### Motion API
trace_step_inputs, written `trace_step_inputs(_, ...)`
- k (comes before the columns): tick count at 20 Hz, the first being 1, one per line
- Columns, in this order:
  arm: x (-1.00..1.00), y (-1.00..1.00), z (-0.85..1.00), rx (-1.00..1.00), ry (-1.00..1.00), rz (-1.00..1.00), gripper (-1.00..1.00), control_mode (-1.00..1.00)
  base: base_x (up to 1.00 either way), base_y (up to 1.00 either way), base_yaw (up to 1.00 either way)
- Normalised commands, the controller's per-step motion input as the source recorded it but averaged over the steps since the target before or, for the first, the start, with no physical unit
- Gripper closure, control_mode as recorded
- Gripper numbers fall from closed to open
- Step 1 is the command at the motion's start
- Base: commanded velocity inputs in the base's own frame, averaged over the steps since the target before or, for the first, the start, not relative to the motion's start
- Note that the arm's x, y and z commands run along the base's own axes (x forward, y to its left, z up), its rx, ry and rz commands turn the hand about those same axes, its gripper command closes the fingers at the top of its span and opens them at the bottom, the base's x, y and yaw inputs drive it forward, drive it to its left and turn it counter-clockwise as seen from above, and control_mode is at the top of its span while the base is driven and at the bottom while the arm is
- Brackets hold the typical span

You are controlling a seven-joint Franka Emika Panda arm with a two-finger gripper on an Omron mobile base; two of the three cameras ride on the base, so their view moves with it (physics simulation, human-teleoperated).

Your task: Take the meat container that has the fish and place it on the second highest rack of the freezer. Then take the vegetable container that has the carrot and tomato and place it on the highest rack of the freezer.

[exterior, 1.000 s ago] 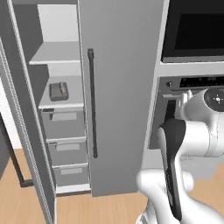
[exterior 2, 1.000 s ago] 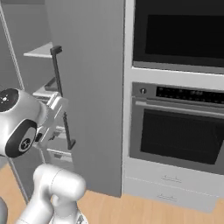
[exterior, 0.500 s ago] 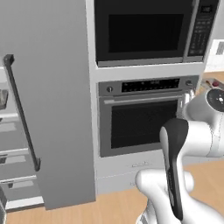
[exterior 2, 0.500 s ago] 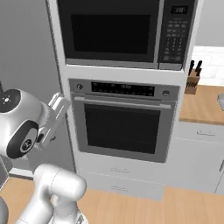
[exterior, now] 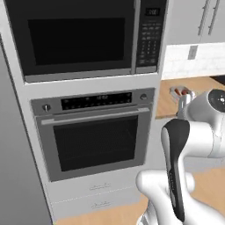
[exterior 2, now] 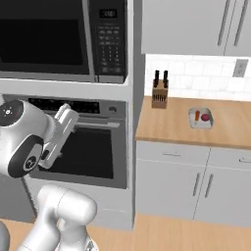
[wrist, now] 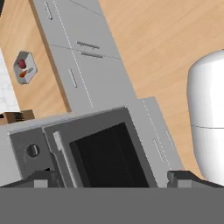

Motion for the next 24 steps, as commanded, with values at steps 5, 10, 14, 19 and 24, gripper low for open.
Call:
trace_step_inputs(5, 0.0, 0.0, 0.0, 0.0, 0.0, 0.0, -1.0, 1.0, 0.51, -0.98, -0.09)
trace_step_inputs(10, 0.0, 0.0, 0.0, 0.0, 0.0, 0.0, -1.0, 1.0, 0.32, -0.89, -0.02)
trace_step_inputs(14, 0.0, 0.0, 0.0, 0.0, 0.0, 0.0, -1.0, 1.0, 0.85, -0.46, 0.04)
trace_step_inputs(19, 0.0, 0.0, 0.0, 0.0, 0.0, 0.0, -1.0, 1.0, 1.0, -0.17, 0.08)
trace_step_inputs(24, 0.0, 0.0, 0.0, 0.0, 0.0, 0.0, -1.0, 1.0, 0.43, -0.52, 0.17)
